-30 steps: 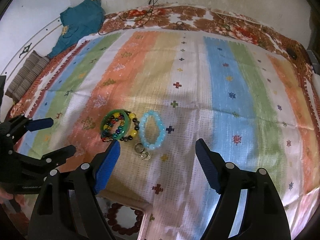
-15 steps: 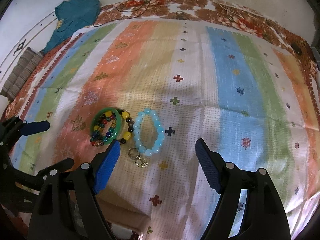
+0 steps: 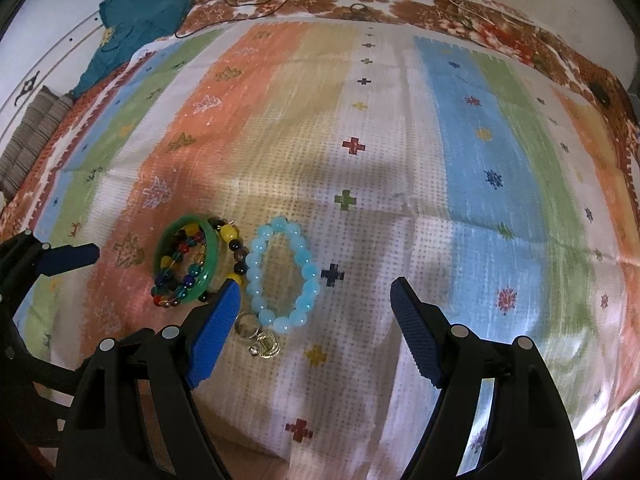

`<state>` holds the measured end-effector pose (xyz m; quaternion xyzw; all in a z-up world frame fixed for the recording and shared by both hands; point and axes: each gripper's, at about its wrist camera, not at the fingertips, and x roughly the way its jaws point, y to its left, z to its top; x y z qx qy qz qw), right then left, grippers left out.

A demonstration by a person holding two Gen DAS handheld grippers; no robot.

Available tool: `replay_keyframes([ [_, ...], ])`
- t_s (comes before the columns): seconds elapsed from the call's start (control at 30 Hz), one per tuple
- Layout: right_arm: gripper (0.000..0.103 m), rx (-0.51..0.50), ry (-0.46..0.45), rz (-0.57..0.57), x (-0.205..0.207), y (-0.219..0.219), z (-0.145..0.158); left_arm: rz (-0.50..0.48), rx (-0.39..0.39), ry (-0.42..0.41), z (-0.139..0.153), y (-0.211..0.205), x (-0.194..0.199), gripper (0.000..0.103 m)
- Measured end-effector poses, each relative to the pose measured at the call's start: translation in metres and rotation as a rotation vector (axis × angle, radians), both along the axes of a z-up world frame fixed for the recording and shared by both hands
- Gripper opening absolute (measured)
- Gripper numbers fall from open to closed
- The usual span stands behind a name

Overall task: Organize jewelry
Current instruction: 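Move both tools back toward the light blue bracelet and green bangle, then grasp the light blue bracelet with right tool while left tool grasps multicolour bead bracelet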

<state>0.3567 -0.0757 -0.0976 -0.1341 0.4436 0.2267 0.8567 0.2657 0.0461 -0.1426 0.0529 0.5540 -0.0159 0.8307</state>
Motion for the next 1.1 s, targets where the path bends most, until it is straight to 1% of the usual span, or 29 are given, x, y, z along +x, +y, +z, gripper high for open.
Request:
replay_keyframes([
  [0.1, 0.077, -0.008, 0.012, -0.006, 0.005, 0.001, -0.006, -0.014, 0.005, 0.001, -0.002, -0.003, 0.004, 0.076],
  [0.17, 0.076, -0.013, 0.021, -0.009, 0.009, 0.002, -0.009, -0.011, -0.003, 0.015, -0.005, -0.002, 0.006, 0.075],
  [0.2, 0.07, -0.017, 0.033, -0.011, 0.011, 0.002, -0.012, -0.007, -0.006, 0.022, -0.006, -0.001, 0.008, 0.074],
  [0.23, 0.067, -0.017, 0.043, -0.012, 0.013, 0.002, -0.014, -0.004, -0.009, 0.027, -0.008, -0.001, 0.009, 0.07],
  [0.4, 0.067, -0.017, 0.055, -0.008, 0.017, 0.005, -0.02, -0.018, -0.007, 0.019, -0.008, -0.002, 0.01, 0.068],
  [0.43, 0.067, -0.018, 0.056, -0.007, 0.017, 0.006, -0.021, -0.02, -0.004, 0.019, -0.008, -0.002, 0.011, 0.065],
  [0.53, 0.06, -0.024, 0.064, -0.001, 0.019, 0.009, -0.024, -0.032, -0.004, 0.024, -0.011, -0.004, 0.013, 0.058],
  [0.6, 0.057, -0.03, 0.068, -0.002, 0.02, 0.01, -0.026, -0.034, -0.022, 0.031, -0.012, -0.005, 0.014, 0.057],
  [0.63, 0.053, -0.032, 0.071, 0.0, 0.021, 0.011, -0.027, -0.031, -0.025, 0.037, -0.013, -0.005, 0.015, 0.056],
  [0.67, 0.049, -0.034, 0.076, 0.004, 0.022, 0.012, -0.029, -0.031, -0.024, 0.039, -0.014, -0.005, 0.016, 0.052],
  [0.77, 0.045, -0.04, 0.074, 0.005, 0.025, 0.014, -0.03, -0.035, -0.033, 0.041, -0.015, -0.006, 0.018, 0.043],
  [0.8, 0.043, -0.039, 0.073, 0.006, 0.026, 0.014, -0.03, -0.038, -0.031, 0.042, -0.016, -0.006, 0.019, 0.041],
  [0.9, 0.035, -0.046, 0.07, 0.01, 0.026, 0.016, -0.031, -0.057, -0.025, 0.048, -0.019, -0.009, 0.019, 0.032],
  [0.93, 0.032, -0.048, 0.069, 0.013, 0.026, 0.017, -0.031, -0.062, -0.024, 0.051, -0.02, -0.01, 0.019, 0.027],
  [0.97, 0.029, -0.055, 0.065, 0.014, 0.026, 0.018, -0.032, -0.064, -0.026, 0.051, -0.022, -0.011, 0.019, 0.026],
  [1.0, 0.027, -0.068, 0.059, 0.011, 0.026, 0.018, -0.033, -0.062, -0.03, 0.055, -0.023, -0.011, 0.019, 0.025],
  [1.03, 0.025, -0.077, 0.053, 0.007, 0.025, 0.018, -0.033, -0.058, -0.037, 0.058, -0.023, -0.01, 0.02, 0.022],
  [1.07, 0.023, -0.08, 0.051, 0.008, 0.025, 0.018, -0.034, -0.056, -0.062, 0.063, -0.023, -0.009, 0.021, 0.012],
  [1.1, 0.017, -0.074, 0.058, 0.014, 0.025, 0.018, -0.034, -0.05, -0.077, 0.065, -0.023, -0.008, 0.022, 0.011],
])
